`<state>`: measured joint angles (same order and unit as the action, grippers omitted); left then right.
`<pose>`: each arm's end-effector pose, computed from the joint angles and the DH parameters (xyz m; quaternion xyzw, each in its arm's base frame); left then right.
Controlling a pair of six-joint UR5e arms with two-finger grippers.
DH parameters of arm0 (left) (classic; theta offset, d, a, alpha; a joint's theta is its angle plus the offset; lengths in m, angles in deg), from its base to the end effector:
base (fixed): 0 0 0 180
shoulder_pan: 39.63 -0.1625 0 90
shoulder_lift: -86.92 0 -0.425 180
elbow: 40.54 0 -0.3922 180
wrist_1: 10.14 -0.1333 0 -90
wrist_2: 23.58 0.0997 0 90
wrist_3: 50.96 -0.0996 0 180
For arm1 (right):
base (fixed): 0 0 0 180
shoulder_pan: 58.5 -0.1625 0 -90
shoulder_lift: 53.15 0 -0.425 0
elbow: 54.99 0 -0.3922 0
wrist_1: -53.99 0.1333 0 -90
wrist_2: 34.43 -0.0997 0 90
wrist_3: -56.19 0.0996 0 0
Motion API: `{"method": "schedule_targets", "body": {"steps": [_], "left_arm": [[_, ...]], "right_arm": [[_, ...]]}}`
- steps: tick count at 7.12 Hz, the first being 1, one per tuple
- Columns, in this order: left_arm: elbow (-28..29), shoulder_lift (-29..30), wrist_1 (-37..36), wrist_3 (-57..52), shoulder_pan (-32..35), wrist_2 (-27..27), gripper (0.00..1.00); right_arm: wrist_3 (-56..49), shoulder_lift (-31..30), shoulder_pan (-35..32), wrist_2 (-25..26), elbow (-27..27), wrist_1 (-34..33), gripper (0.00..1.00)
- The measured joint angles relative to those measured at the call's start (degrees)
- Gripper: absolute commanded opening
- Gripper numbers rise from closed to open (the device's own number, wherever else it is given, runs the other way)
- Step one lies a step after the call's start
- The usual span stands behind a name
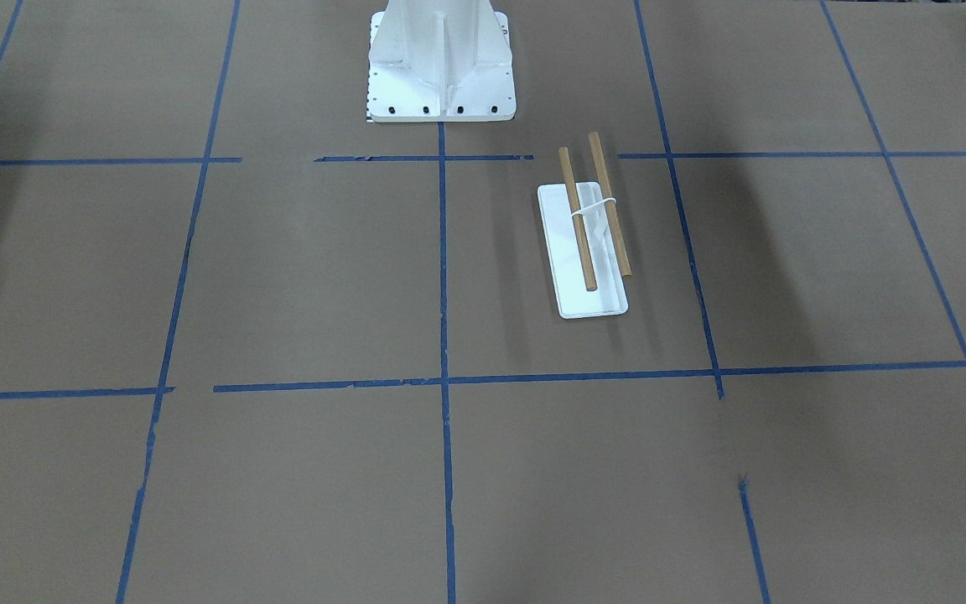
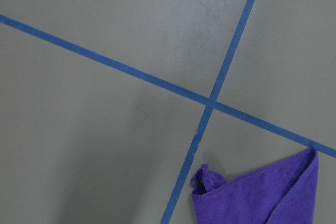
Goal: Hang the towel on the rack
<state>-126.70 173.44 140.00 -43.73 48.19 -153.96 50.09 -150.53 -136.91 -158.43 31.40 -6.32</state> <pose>-0.0503 -0.4862 0.6031 0.3907 0.3423 0.1163 0.8465 -0.0147 -0.4577 0.7050 0.1414 -0.2956 -0.1920 0.9251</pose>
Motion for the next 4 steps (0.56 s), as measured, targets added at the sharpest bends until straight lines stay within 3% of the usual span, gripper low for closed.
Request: {"method": "schedule_targets", "body": {"steps": [2, 4], "left_arm": [[0.0, -0.3, 1.1, 0.2, -0.1, 0.3, 1.00], [-0.1, -0.3, 1.3, 0.2, 0.0, 0.3, 1.00]], "right_arm": [[-2.7, 1.3, 0.9, 0.4, -7.1, 5.7, 0.98], [-4.0, 2.3, 1.0, 0.0, -10.5, 6.7, 0.96]]}}
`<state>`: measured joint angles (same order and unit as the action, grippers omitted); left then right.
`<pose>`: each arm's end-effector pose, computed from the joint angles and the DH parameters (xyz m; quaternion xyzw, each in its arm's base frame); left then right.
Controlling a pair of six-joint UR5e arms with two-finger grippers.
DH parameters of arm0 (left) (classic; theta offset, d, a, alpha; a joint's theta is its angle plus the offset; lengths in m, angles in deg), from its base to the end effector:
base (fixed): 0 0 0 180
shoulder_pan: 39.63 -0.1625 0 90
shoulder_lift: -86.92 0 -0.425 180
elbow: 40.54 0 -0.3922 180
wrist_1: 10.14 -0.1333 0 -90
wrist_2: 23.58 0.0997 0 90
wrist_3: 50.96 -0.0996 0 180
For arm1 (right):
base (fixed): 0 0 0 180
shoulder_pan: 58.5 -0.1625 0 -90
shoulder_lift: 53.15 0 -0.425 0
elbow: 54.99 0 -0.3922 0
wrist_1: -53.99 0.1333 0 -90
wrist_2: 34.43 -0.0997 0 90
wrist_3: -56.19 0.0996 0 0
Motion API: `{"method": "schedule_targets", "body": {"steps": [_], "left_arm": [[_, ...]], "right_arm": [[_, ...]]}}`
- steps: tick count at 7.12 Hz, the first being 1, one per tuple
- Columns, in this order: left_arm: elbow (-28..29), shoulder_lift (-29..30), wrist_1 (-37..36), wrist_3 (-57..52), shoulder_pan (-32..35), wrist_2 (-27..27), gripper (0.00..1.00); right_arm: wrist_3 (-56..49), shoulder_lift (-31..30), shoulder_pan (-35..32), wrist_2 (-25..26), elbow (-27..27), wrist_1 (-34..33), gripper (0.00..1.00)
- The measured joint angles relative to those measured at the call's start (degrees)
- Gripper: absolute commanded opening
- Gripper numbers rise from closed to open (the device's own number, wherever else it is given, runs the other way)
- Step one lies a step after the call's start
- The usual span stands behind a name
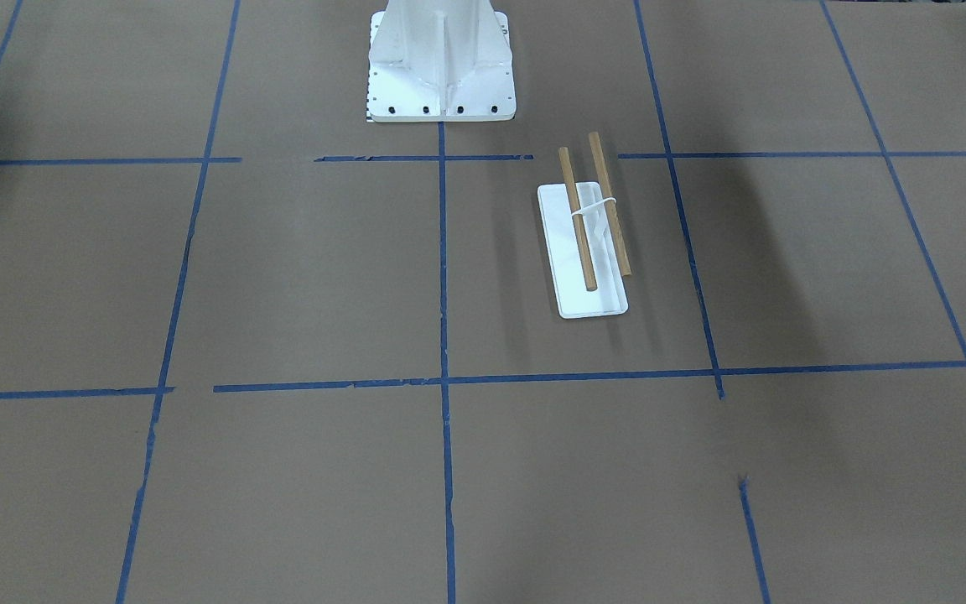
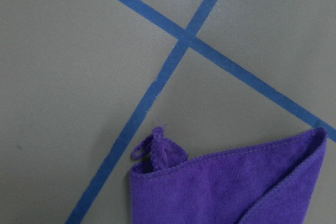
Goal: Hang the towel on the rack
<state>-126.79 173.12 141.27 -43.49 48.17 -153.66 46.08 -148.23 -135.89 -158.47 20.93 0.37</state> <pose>-0.0507 -0.4833 0.6025 0.3982 0.3403 0.1165 0.8438 -0.0231 -0.4585 0.7639 0.1368 -0.2925 -0.2292 0.9183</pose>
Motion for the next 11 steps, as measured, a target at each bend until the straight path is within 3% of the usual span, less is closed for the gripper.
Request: {"method": "schedule_targets", "body": {"steps": [4, 5, 6, 8, 9, 11], "left_arm": [[-0.1, -0.1, 0.1, -0.1, 0.0, 0.0, 1.00], [-0.1, -0.1, 0.1, -0.1, 0.0, 0.1, 1.00], [-0.1, -0.1, 0.1, -0.1, 0.0, 0.1, 1.00], [-0.1, -0.1, 0.1, -0.3, 0.0, 0.0, 1.00], [-0.1, -0.3, 0.1, -0.3, 0.0, 0.0, 1.00], [0.0, -0.8, 1.2, -0.2, 0.0, 0.0, 1.00]], "right_arm": [[0.0, 0.3, 2.5, -1.1, -1.1, 0.1, 0.77], [0.0, 0.3, 3.4, -1.1, -1.3, 0.1, 0.64], [0.0, 0.3, 4.0, -1.1, -1.5, 0.1, 0.44], [-0.6, 0.4, 4.3, -0.9, -1.7, 0.1, 0.19], [-0.9, 0.4, 4.3, -0.7, -1.8, 0.1, 0.00], [-1.6, 0.5, 4.4, -0.5, -1.7, 0.2, 0.00]]}}
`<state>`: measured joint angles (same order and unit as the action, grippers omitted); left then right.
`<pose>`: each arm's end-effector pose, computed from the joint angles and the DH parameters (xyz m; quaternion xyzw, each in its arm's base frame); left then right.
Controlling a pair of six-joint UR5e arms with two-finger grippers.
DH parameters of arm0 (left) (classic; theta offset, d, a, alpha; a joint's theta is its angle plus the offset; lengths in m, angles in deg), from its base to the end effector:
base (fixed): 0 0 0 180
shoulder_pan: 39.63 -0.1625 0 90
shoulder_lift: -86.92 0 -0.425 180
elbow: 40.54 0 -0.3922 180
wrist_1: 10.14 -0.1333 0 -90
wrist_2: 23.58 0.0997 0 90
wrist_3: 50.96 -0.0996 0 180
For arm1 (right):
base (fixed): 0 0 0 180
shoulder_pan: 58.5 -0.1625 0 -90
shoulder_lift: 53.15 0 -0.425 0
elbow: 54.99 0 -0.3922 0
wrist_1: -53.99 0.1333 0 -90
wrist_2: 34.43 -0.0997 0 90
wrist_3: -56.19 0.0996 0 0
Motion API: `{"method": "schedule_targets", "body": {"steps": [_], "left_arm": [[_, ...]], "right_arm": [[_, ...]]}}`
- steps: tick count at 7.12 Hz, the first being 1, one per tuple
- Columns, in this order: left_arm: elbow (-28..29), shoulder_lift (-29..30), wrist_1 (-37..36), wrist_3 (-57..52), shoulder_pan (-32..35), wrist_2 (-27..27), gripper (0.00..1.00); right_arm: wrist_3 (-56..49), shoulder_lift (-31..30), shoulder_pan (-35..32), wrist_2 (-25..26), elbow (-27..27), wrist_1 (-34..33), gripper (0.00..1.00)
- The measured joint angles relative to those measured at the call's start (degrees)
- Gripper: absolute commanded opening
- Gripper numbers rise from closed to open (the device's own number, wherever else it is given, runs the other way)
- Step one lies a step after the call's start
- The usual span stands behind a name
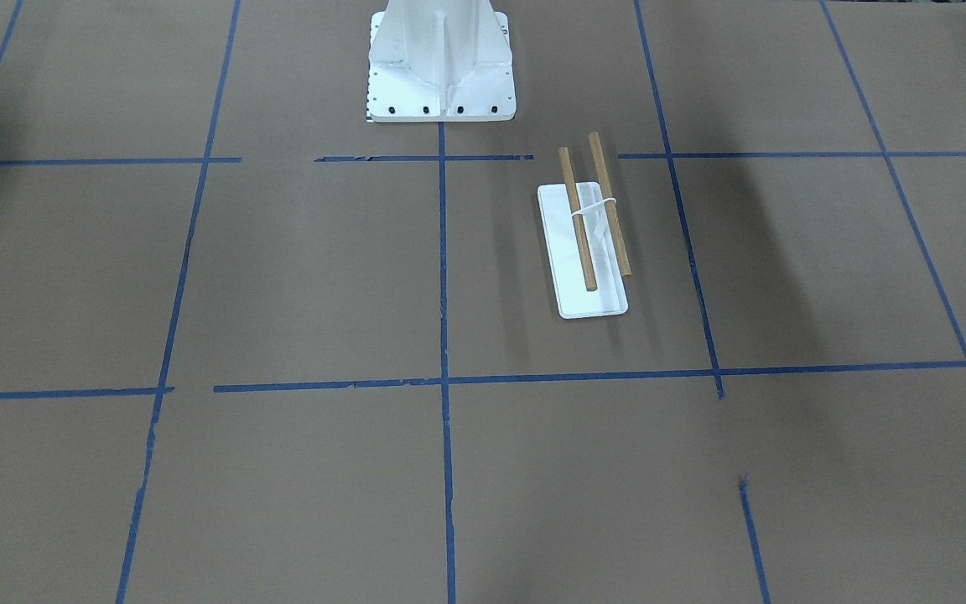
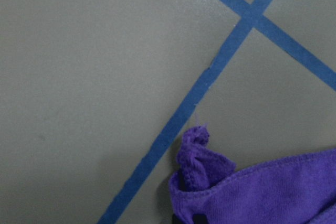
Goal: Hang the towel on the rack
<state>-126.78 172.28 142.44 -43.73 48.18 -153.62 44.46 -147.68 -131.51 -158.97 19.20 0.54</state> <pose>-0.0511 -0.4761 0.6072 0.4014 0.3389 0.1190 0.8425 -0.0588 -0.4555 0.7734 0.1210 -0.2998 -0.2750 0.9055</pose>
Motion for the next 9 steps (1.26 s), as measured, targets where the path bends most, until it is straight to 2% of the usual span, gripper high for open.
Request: {"method": "schedule_targets", "body": {"steps": [2, 5, 7, 9], "left_arm": [[-0.1, -0.4, 1.0, 0.1, 0.0, 0.0, 1.00], [-0.4, -0.5, 2.3, 0.3, 0.0, -0.2, 1.00], [-2.0, 0.8, 2.3, 4.8, -2.2, -0.4, 1.00], [-4.6, 4.4, 1.2, 17.2, -7.7, 0.0, 1.00]], "right_arm": [[-1.4, 0.5, -0.1, 0.1, 1.5, 0.2, 0.00], [0.7, 2.9, -0.2, -0.2, 9.8, 0.6, 0.00], [7.4, 6.5, 0.0, -1.1, 15.5, -0.3, 0.00], [21.3, 11.5, 3.1, -1.5, 20.6, -0.6, 0.00]]}}
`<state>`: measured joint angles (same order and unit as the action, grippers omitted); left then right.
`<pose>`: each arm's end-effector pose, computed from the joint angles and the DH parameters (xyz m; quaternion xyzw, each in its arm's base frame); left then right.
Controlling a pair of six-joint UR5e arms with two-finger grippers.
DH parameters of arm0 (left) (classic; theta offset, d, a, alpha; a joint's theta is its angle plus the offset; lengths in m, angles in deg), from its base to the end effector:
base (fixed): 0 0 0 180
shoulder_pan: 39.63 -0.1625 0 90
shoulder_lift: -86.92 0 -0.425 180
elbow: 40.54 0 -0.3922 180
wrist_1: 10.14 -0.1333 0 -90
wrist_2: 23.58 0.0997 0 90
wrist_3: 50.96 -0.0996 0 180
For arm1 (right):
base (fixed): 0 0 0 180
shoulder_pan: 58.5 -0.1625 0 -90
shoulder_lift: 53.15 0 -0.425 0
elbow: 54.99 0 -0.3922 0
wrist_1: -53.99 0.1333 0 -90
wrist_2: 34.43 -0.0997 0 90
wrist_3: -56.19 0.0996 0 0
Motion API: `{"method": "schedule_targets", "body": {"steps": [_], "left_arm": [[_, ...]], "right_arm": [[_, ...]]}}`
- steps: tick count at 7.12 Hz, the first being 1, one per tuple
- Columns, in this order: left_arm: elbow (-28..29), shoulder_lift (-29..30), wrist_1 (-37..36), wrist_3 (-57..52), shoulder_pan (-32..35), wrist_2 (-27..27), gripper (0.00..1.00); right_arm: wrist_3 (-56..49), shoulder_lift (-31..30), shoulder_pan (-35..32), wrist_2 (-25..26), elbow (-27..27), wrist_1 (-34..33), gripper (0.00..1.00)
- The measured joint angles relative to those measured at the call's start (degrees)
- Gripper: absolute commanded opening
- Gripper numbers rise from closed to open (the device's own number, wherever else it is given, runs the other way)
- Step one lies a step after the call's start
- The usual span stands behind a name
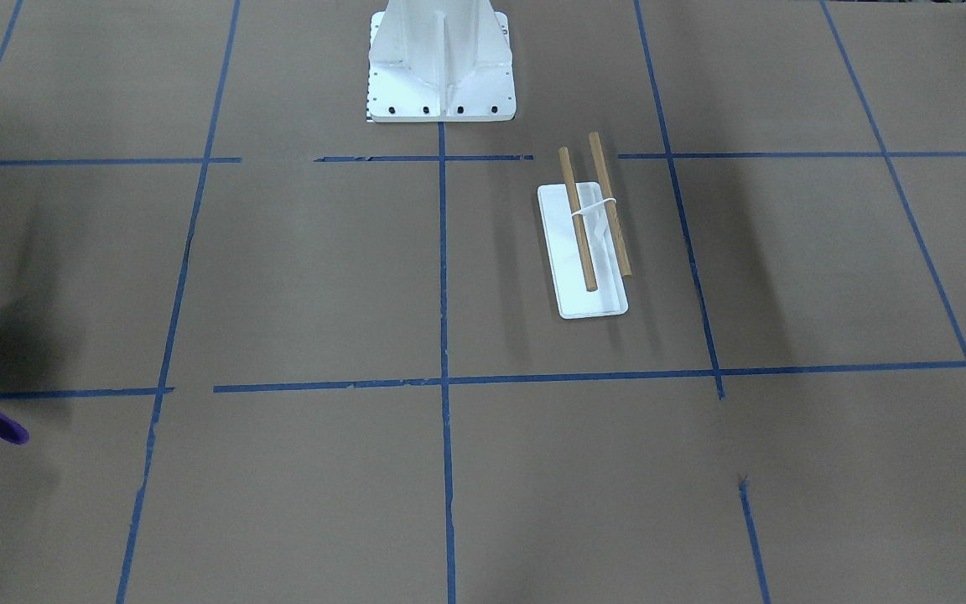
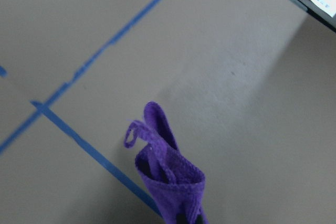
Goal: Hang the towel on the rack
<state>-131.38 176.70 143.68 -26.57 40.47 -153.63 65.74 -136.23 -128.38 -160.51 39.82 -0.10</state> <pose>0.0182 -0.5068 0.5262 0.3933 0.4245 0.0809 0.8115 -0.1232 -0.5533 0.4852 0.2987 -0.3722 -0.2047 0.8546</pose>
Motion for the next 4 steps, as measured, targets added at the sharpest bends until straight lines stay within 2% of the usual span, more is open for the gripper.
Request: {"method": "schedule_targets", "body": {"steps": [1, 3, 4], "left_arm": [[-1.2, 3.8, -3.7, 5.9, -2.5, 0.0, 1.00], [-6.5, 13.6, -19.1, 17.1, -6.6, 0.1, 1.00], [-8.4, 18.6, -25.1, 24.9, -9.4, 0.5, 0.88]], "right_arm": [[6.2, 3.0, 2.2, 0.1, 2.4, -0.1, 0.00], [10.6, 9.5, 6.2, 1.0, 5.3, -0.2, 0.00], [11.9, 12.4, 8.3, 1.2, 6.7, -0.5, 0.00]]}}
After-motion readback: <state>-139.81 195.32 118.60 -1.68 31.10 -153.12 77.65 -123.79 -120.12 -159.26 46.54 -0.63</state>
